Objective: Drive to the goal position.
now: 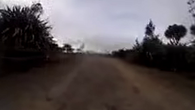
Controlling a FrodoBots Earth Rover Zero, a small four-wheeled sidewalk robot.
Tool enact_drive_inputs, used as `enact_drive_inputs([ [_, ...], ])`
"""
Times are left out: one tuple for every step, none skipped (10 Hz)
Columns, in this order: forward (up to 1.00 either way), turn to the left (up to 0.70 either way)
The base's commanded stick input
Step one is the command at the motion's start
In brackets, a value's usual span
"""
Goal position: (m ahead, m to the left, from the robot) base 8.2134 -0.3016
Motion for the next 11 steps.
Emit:
enact_drive_inputs([
  [0.85,-0.09],
  [0.85,-0.08],
  [0.85,-0.03],
  [0.85,0.00],
  [0.85,0.00],
  [0.85,0.00],
  [0.85,0.00],
  [0.85,0.00],
  [0.85,0.00],
  [0.85,0.00],
  [0.85,0.00],
])
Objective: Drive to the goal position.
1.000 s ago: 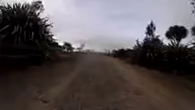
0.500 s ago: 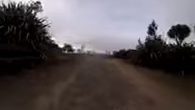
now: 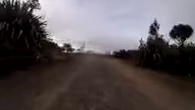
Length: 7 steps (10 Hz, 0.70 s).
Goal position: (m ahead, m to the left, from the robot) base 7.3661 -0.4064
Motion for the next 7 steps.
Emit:
enact_drive_inputs([
  [0.85,0.00],
  [0.85,0.00],
  [0.85,0.00],
  [0.85,0.00],
  [0.85,0.00],
  [0.85,0.00],
  [0.85,0.00],
])
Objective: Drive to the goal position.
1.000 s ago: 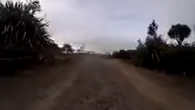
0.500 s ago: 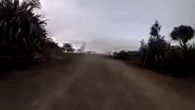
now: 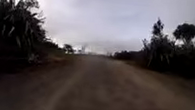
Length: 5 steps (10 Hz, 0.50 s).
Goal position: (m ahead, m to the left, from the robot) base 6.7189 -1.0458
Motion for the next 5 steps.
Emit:
enact_drive_inputs([
  [0.85,0.00],
  [0.85,0.00],
  [0.85,0.00],
  [0.85,0.00],
  [0.85,0.00],
])
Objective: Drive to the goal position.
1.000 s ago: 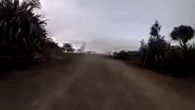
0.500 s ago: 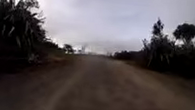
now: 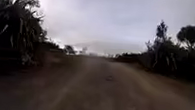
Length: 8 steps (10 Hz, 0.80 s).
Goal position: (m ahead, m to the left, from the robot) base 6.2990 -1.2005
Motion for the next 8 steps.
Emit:
enact_drive_inputs([
  [0.85,0.00],
  [0.85,0.00],
  [0.85,0.00],
  [0.85,0.00],
  [0.85,0.00],
  [0.85,0.00],
  [0.85,0.00],
  [0.85,0.00],
])
